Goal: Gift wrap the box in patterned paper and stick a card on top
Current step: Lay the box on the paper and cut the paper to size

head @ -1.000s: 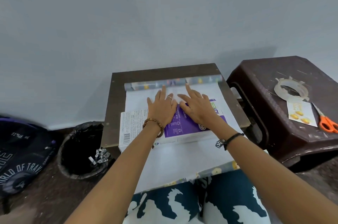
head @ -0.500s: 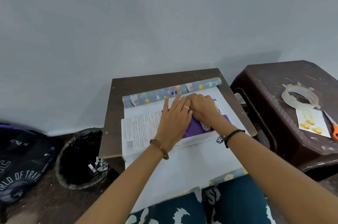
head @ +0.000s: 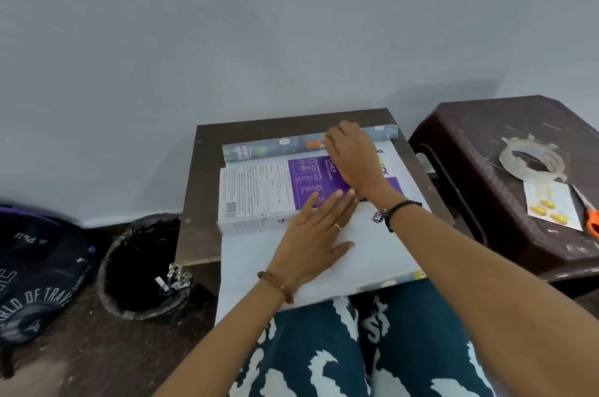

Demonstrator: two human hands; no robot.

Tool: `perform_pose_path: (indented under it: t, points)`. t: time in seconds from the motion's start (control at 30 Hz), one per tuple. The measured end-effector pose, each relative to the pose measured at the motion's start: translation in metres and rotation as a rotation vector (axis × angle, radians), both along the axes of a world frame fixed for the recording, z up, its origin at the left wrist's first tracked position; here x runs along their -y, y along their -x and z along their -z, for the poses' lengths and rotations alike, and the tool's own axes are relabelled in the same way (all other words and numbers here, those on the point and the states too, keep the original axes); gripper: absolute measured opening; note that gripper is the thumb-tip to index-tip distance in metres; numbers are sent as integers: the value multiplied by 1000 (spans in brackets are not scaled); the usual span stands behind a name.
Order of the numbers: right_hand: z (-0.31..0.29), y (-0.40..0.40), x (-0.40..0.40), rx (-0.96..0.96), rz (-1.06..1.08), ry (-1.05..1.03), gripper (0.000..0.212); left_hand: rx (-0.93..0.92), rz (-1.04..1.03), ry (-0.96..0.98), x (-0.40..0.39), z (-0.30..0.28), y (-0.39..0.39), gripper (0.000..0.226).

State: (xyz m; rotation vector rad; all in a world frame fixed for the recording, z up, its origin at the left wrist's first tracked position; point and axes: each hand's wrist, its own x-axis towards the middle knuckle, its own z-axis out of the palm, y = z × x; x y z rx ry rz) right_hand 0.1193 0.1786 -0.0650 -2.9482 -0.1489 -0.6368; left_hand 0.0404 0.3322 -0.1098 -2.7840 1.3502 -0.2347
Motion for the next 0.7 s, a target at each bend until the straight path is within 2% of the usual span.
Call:
perform_pose_path:
  t: [0.1,0.17,0.2,0.27,0.33,0.43,0.5,0.7]
  points:
    - [-5,12,-6,-57,-249,86,13,-123,182,-64,-14,1,7,65]
    - [-4,23,-9,-121,-315,143,17,-306,145,-33,-20,1,15,79]
    - [-6,28,-8,-139,-299,141,22,-365,111,-60,-20,0,20,87]
    - [-9,40,-7,-189,-226,22,38,-368,72,-131,-16,-6,30,98]
    - [-6,56,-9,-257,-186,0,54,-341,50,-178,-10,-7,33,103]
    - [-9,78,-14,-372,-155,47,66,-246,28,-188,-5,-10,33,86]
    - [-14,83,-16,-446,-141,74,69,-245,16,-181,-2,-13,35,78]
    - [-15,75,-18,-532,-120,77,77,-648,-72,-284,5,-32,57,99]
